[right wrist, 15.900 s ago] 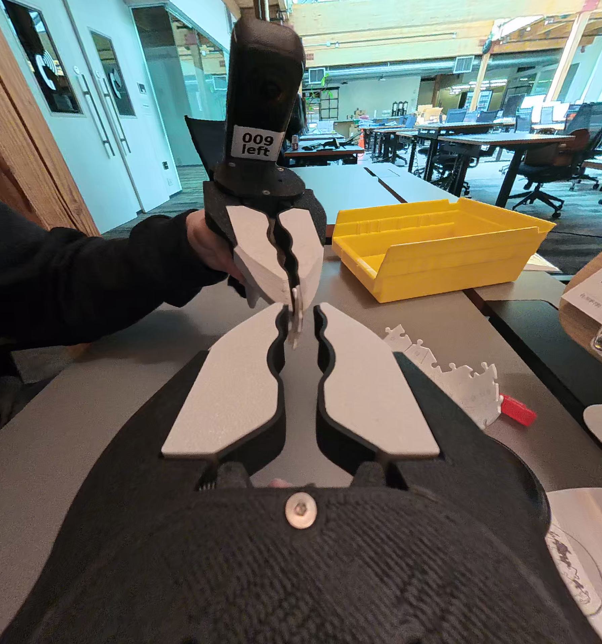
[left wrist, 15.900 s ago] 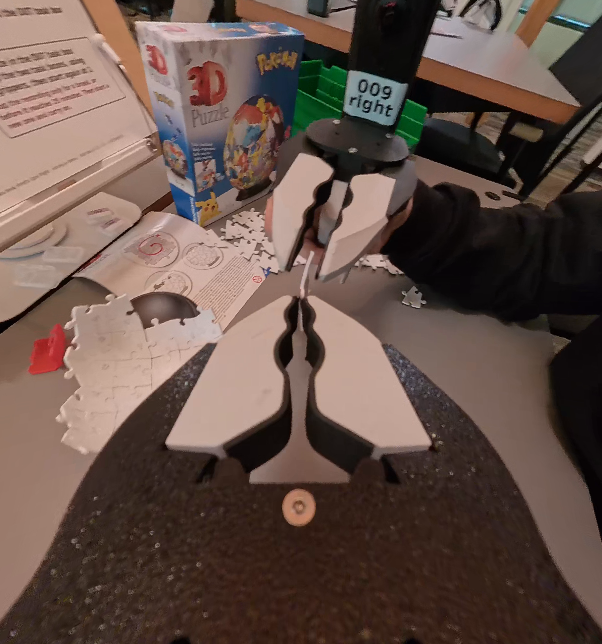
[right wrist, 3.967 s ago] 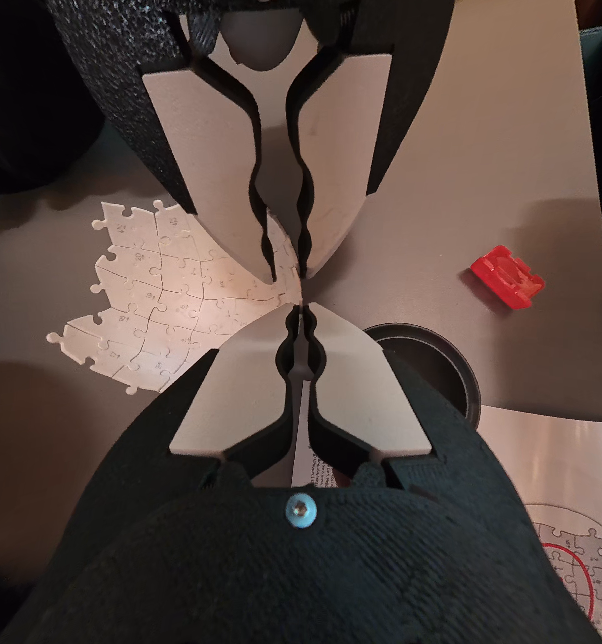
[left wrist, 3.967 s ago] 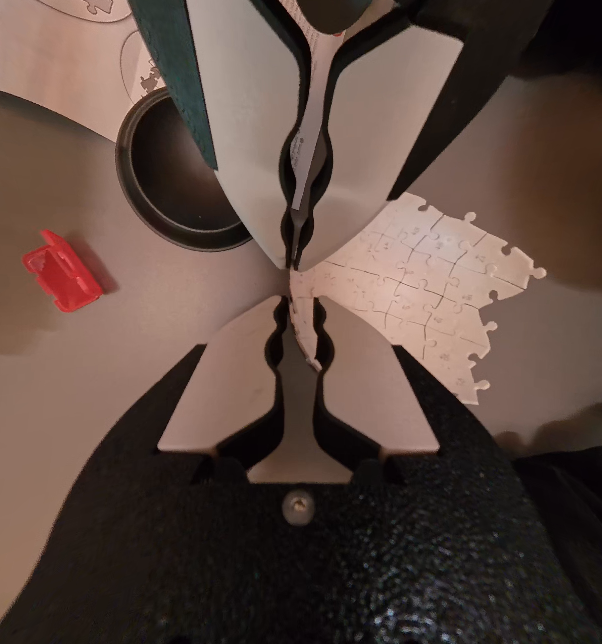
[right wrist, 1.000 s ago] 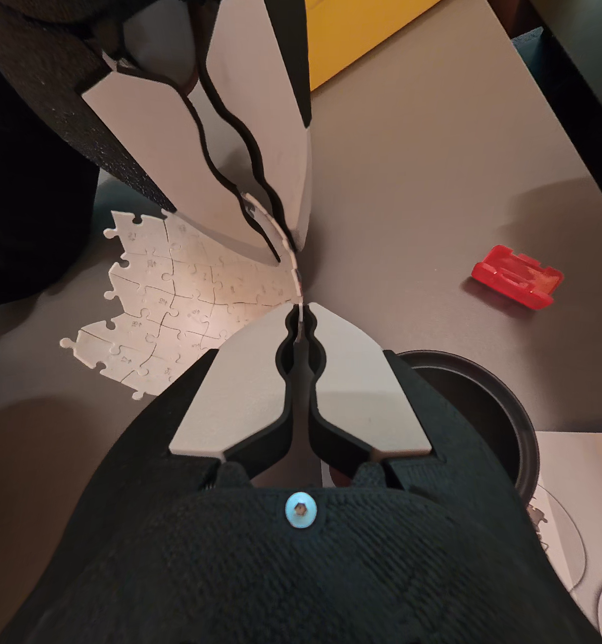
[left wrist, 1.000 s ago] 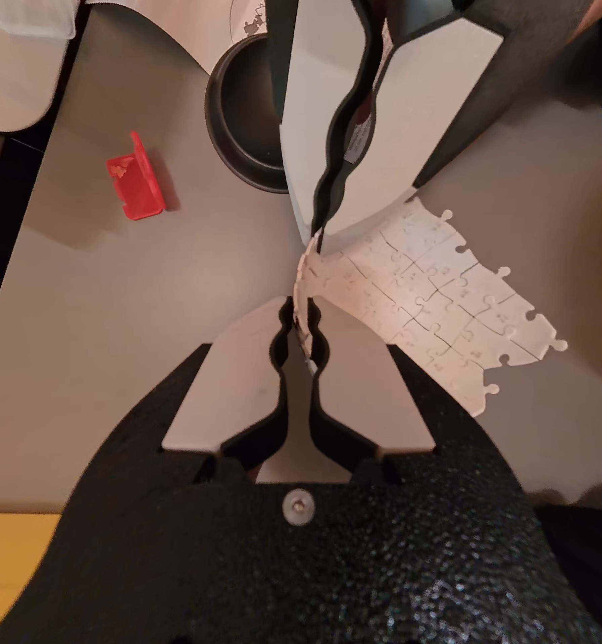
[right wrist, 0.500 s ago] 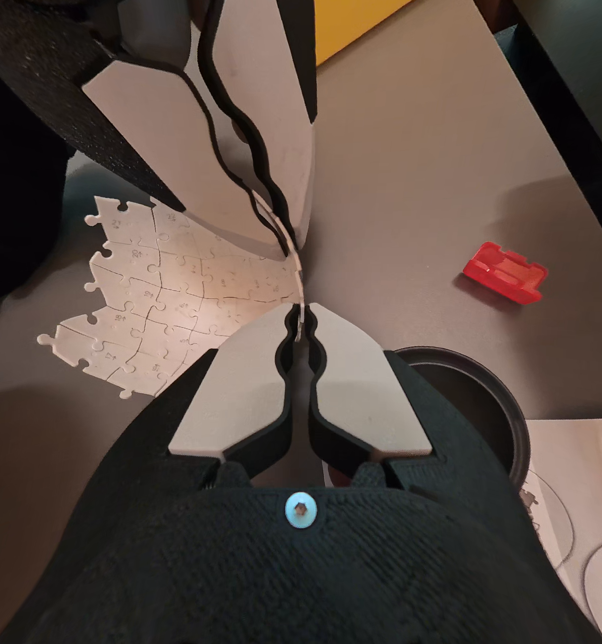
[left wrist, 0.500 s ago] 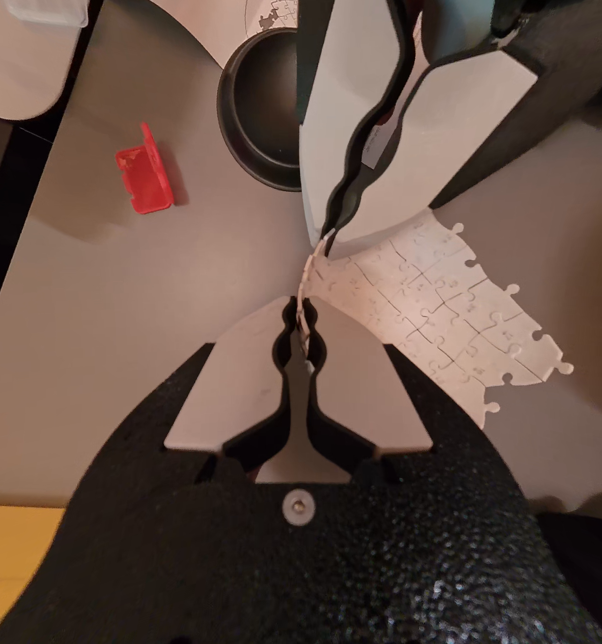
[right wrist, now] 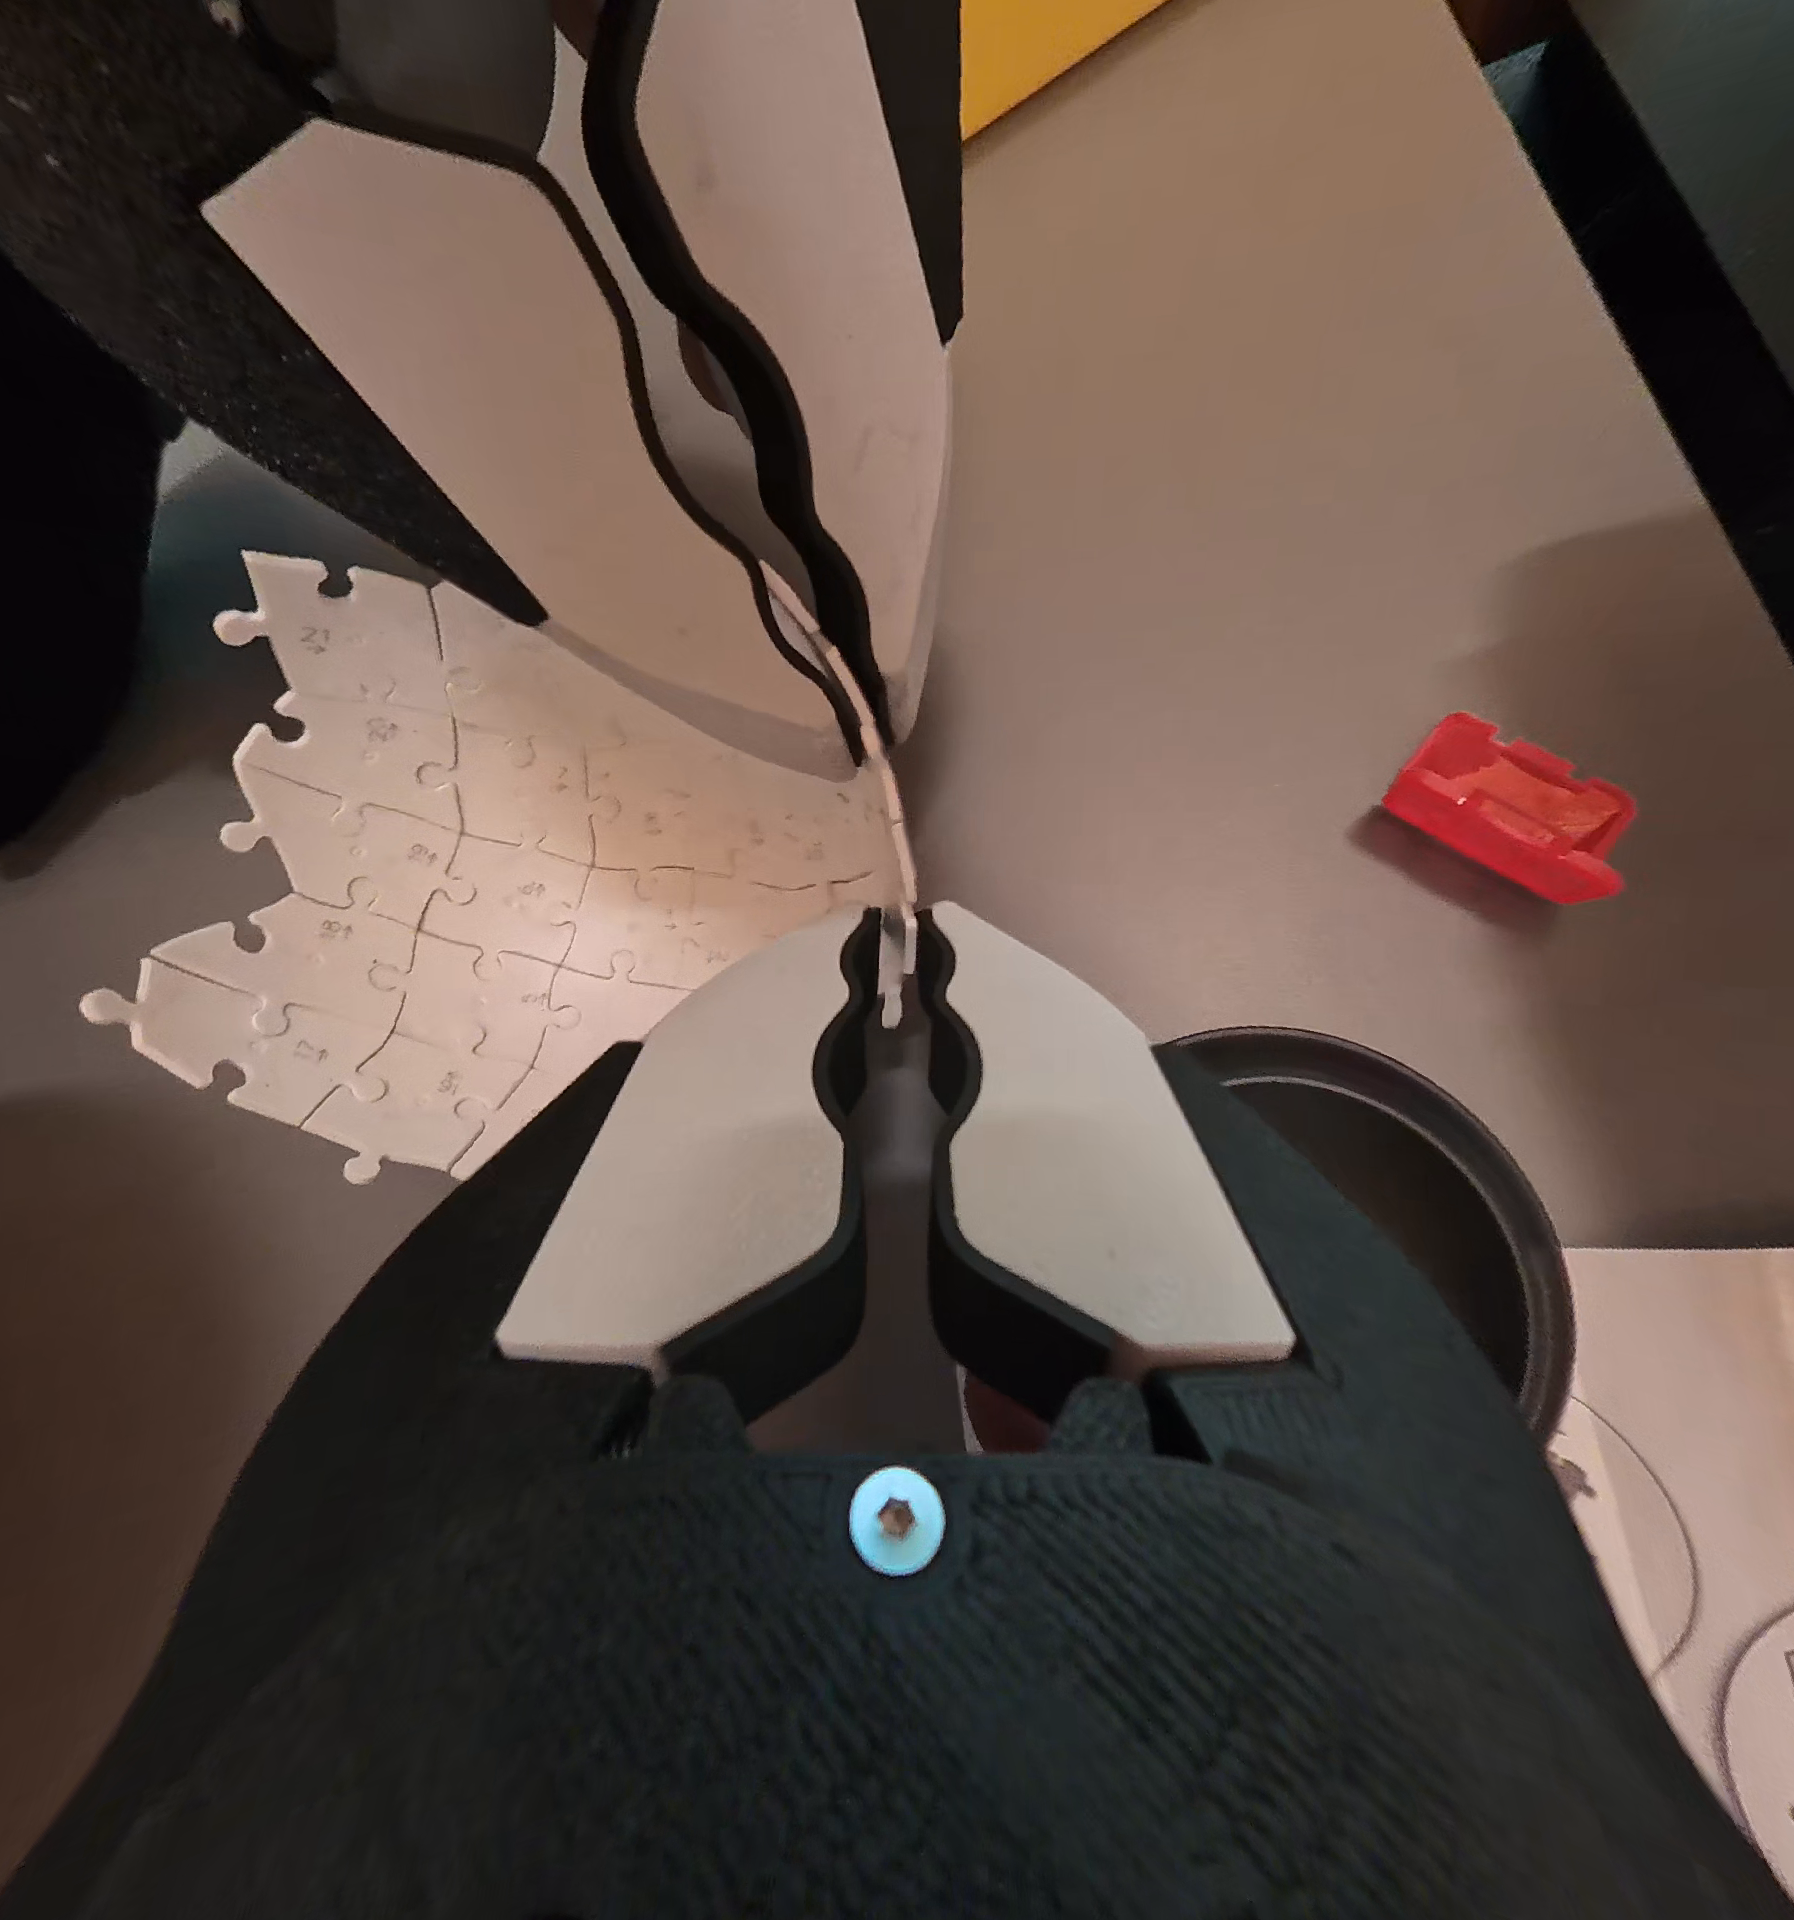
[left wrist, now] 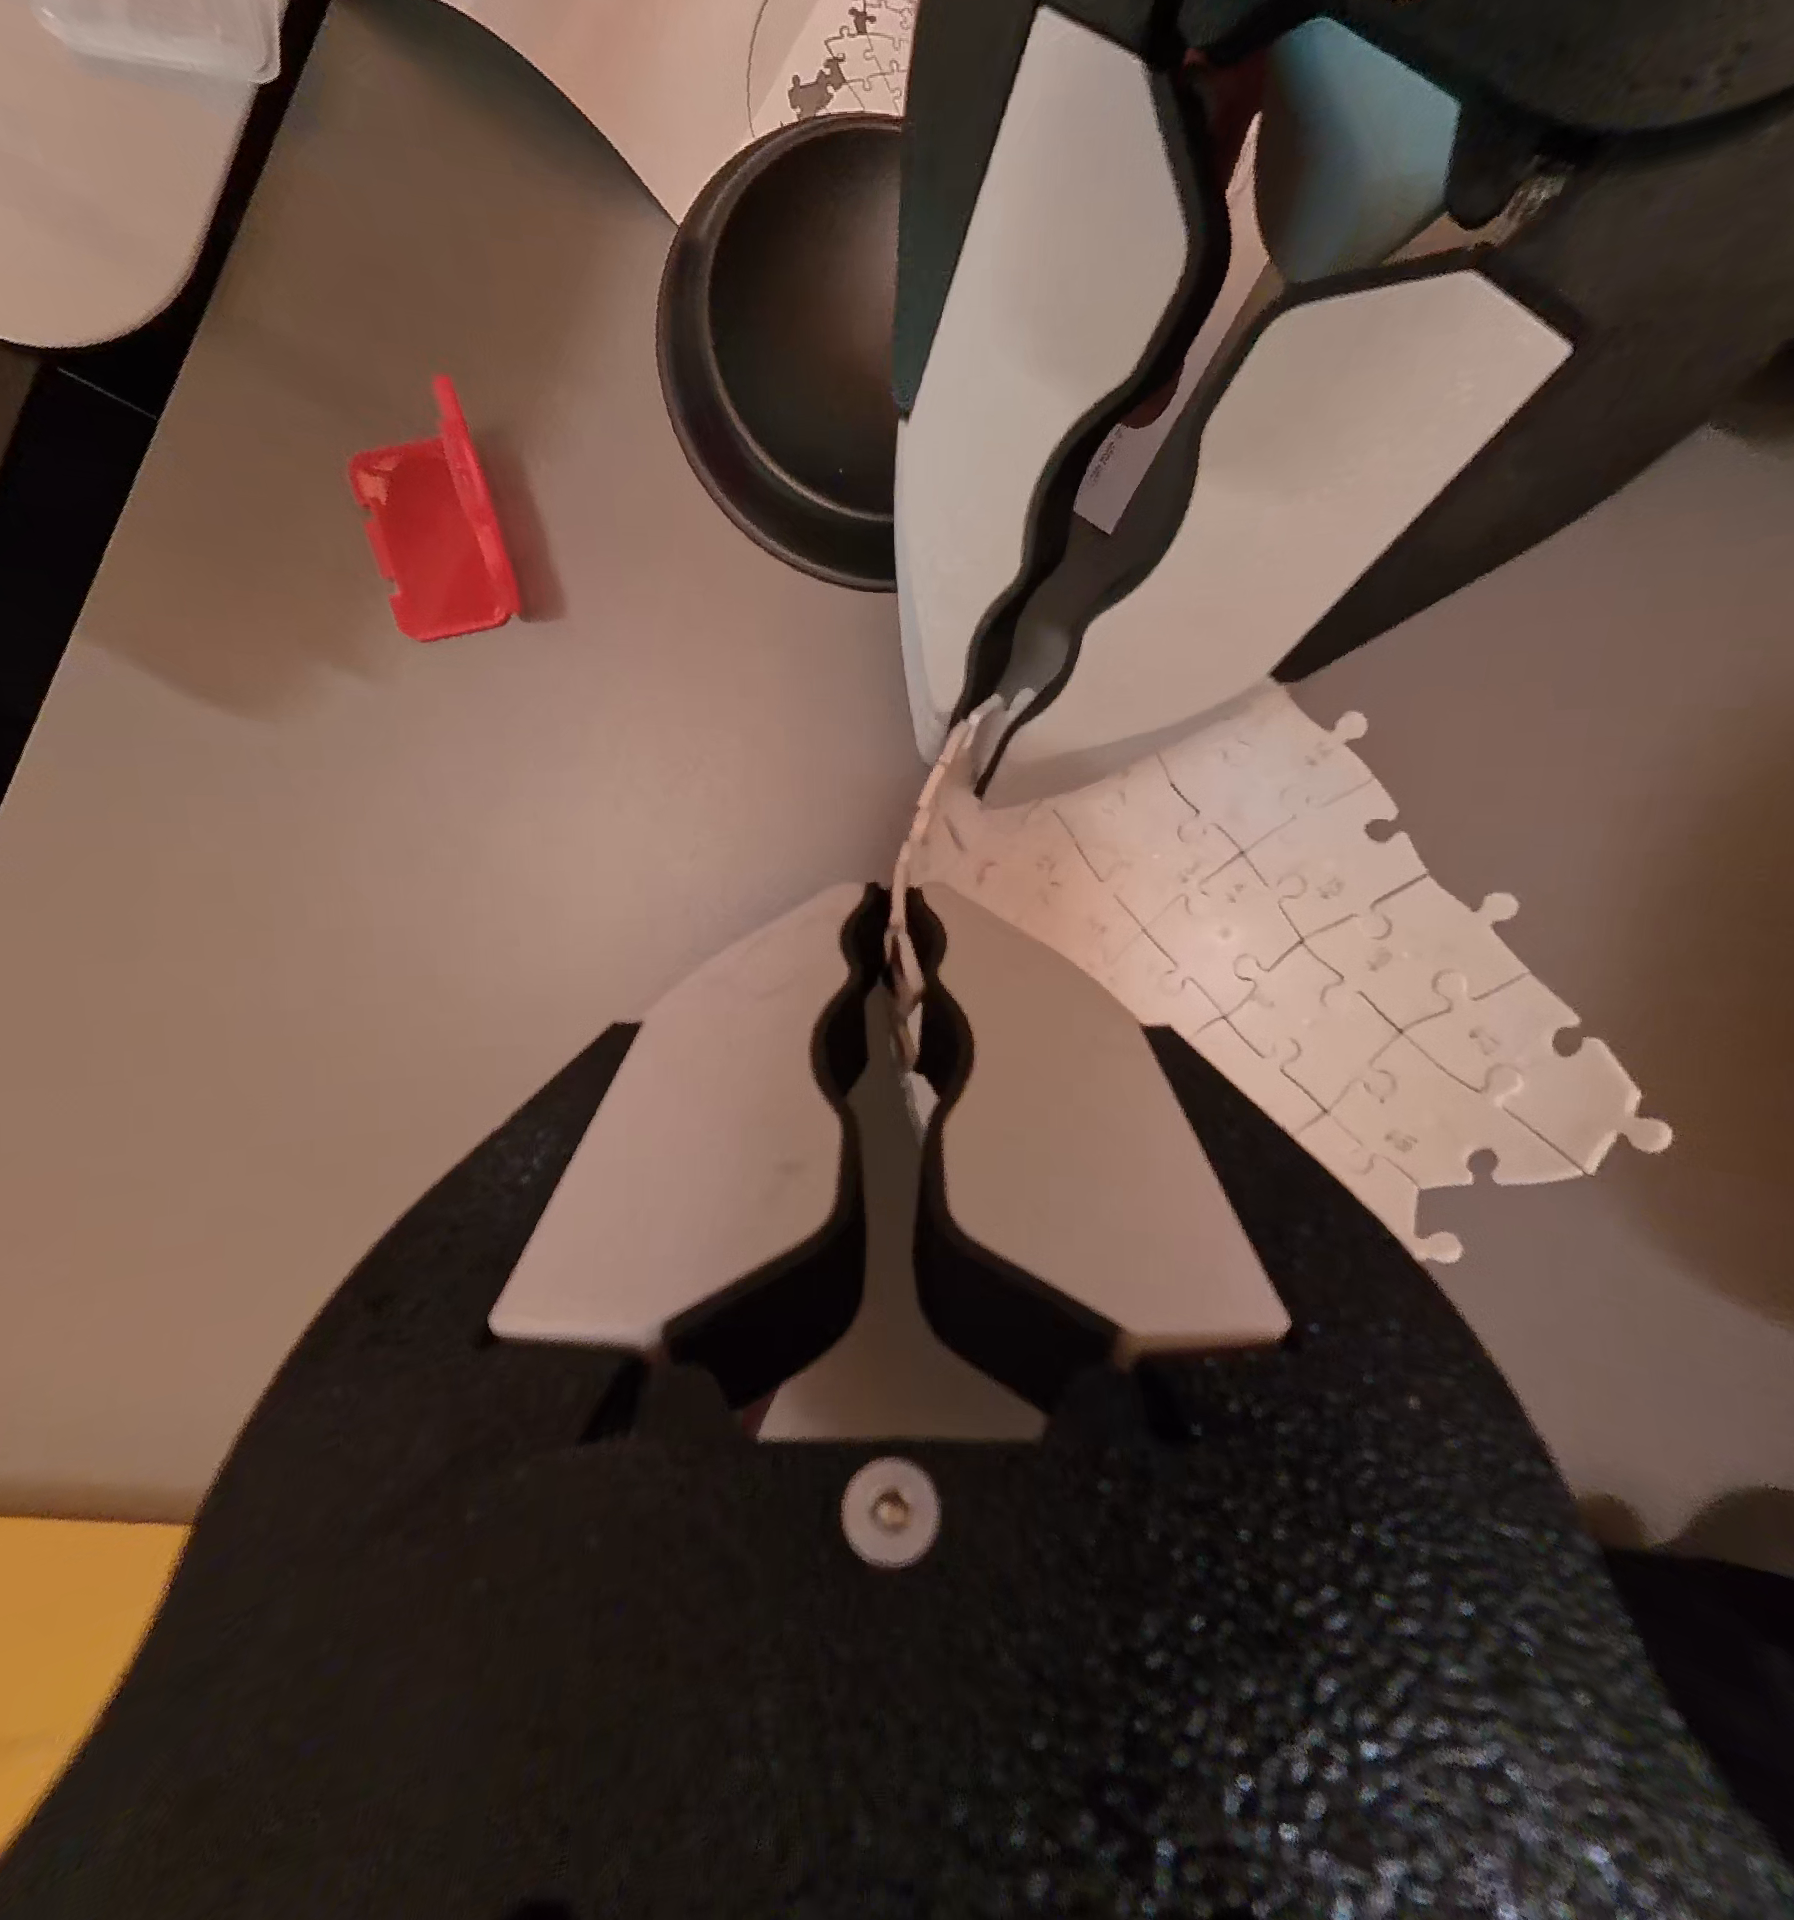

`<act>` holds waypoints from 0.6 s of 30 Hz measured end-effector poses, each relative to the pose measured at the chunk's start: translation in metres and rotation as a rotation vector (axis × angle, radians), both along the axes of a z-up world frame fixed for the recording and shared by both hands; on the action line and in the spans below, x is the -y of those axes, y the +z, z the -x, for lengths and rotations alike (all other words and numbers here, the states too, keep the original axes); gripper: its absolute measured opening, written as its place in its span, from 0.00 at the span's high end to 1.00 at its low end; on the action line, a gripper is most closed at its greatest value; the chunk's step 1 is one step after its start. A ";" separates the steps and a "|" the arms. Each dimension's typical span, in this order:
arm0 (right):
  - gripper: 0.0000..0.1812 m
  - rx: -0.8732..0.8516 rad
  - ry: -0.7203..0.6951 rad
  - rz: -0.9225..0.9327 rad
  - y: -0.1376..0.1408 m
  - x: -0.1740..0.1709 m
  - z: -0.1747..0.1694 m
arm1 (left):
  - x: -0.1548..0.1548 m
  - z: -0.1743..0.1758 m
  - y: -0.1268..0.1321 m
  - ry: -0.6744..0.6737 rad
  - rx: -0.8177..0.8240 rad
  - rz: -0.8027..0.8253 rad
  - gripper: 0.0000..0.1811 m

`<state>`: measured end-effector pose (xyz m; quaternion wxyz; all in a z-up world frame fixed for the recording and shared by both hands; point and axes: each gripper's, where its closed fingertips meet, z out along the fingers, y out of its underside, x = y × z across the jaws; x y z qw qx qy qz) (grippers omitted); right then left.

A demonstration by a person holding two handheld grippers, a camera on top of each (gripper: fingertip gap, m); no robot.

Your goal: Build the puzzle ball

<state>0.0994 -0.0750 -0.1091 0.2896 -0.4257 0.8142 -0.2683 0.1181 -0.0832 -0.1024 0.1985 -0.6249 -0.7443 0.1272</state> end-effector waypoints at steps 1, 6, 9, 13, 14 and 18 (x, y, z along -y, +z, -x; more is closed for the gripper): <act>0.96 0.000 0.001 -0.005 -0.001 -0.001 0.000 | 0.000 0.000 0.000 -0.001 0.002 0.001 0.98; 0.90 -0.013 -0.006 0.000 -0.001 0.000 -0.001 | -0.001 0.000 0.000 0.000 0.002 -0.005 0.98; 0.88 -0.007 -0.004 -0.020 -0.002 -0.001 -0.004 | -0.001 -0.001 0.000 0.000 0.000 -0.010 0.98; 0.84 -0.022 0.003 -0.077 -0.005 -0.004 -0.006 | -0.001 0.001 -0.001 0.010 -0.005 -0.017 0.98; 0.83 -0.029 0.002 -0.094 -0.006 -0.004 -0.006 | -0.002 0.001 0.000 0.010 -0.006 -0.015 0.98; 0.82 -0.056 0.031 -0.203 -0.011 -0.010 -0.005 | -0.001 0.003 -0.001 0.023 0.000 -0.008 0.97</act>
